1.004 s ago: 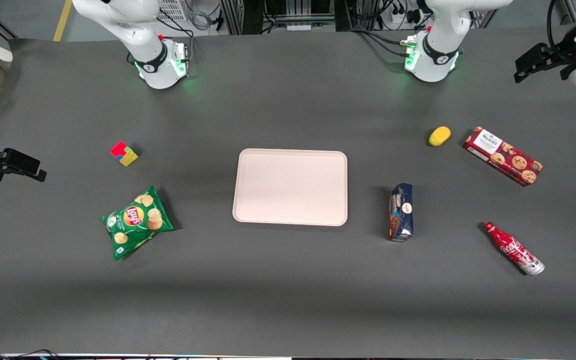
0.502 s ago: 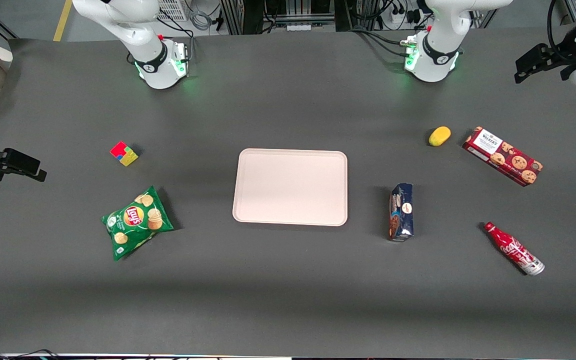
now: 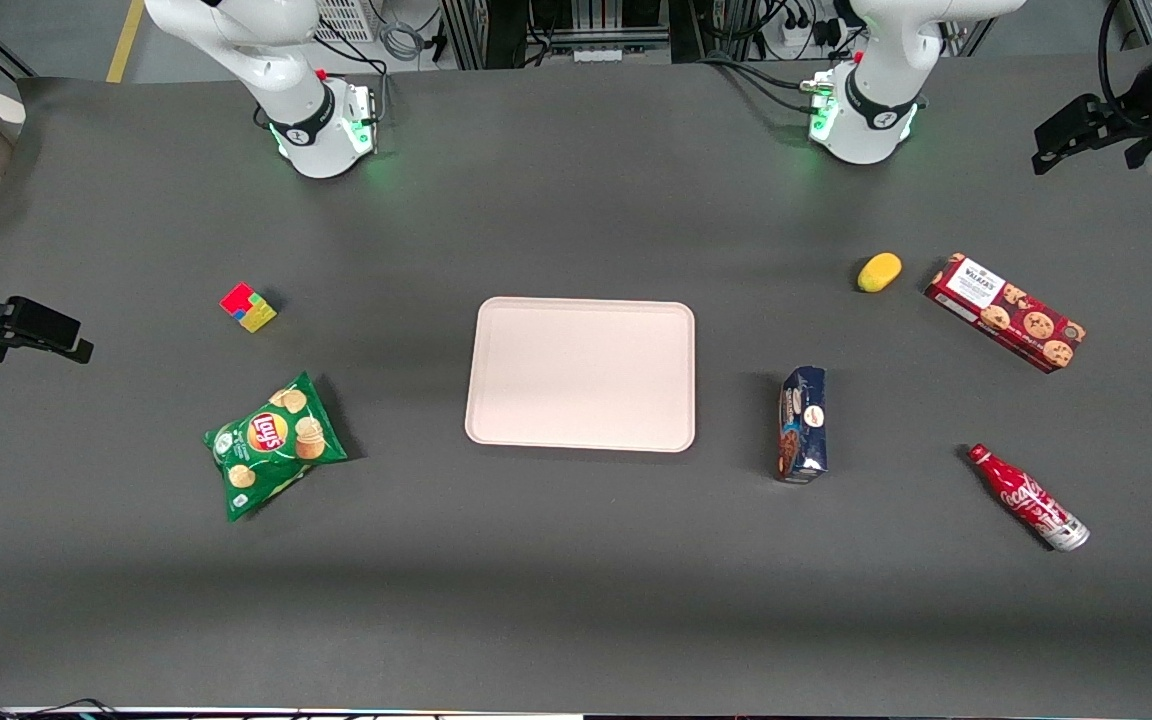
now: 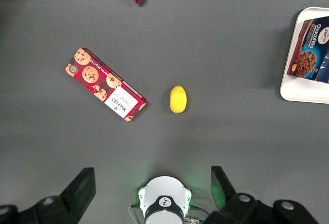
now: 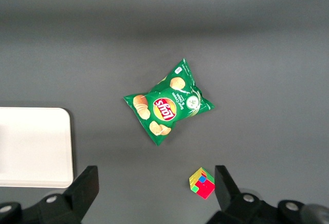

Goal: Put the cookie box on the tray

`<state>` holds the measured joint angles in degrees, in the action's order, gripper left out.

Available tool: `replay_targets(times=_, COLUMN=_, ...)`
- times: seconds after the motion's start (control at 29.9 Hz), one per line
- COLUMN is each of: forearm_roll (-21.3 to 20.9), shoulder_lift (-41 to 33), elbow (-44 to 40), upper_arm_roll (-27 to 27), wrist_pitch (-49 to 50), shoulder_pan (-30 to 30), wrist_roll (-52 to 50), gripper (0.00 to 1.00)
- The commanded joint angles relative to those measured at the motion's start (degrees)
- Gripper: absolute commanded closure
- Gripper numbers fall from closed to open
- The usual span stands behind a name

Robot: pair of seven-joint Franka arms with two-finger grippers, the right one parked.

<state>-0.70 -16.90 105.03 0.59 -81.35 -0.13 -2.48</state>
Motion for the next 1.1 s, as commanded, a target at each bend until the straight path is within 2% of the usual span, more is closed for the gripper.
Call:
replay_targets(times=0.0, forearm_roll=0.52, shoulder_lift=1.17, elbow=-1.41, upper_arm_roll=0.64, wrist_pitch=0.23, shoulder_pan=0.57, wrist_roll=-0.60, gripper=0.00)
replay_targets(times=0.27, forearm_roll=0.61, shoulder_lift=3.71, elbow=-5.88, upper_arm_roll=3.44, wrist_pitch=0.40, shoulder_pan=0.57, wrist_roll=-0.95, gripper=0.00)
replay_targets(times=0.6, forearm_roll=0.78, shoulder_lift=13.02, elbow=-16.17, upper_arm_roll=9.86, wrist_pitch=0.05, shoulder_pan=0.57, wrist_roll=-8.76, gripper=0.00)
replay_targets(times=0.64, forearm_roll=1.48, shoulder_lift=16.43, elbow=-17.04, upper_arm_roll=10.74, wrist_pitch=-1.60, shoulder_pan=0.57, wrist_roll=-12.08, gripper=0.00)
replay_targets(times=0.77, forearm_roll=3.77, shoulder_lift=22.51, elbow=-16.70, upper_arm_roll=11.71, wrist_pitch=-8.72, shoulder_pan=0.40, wrist_roll=-15.27, gripper=0.00)
replay_targets(times=1.07, forearm_roll=3.07, shoulder_lift=35.52, elbow=-15.82, upper_arm_roll=15.31, wrist_pitch=-23.04, shoulder_pan=0.14, wrist_roll=-21.95, gripper=0.00)
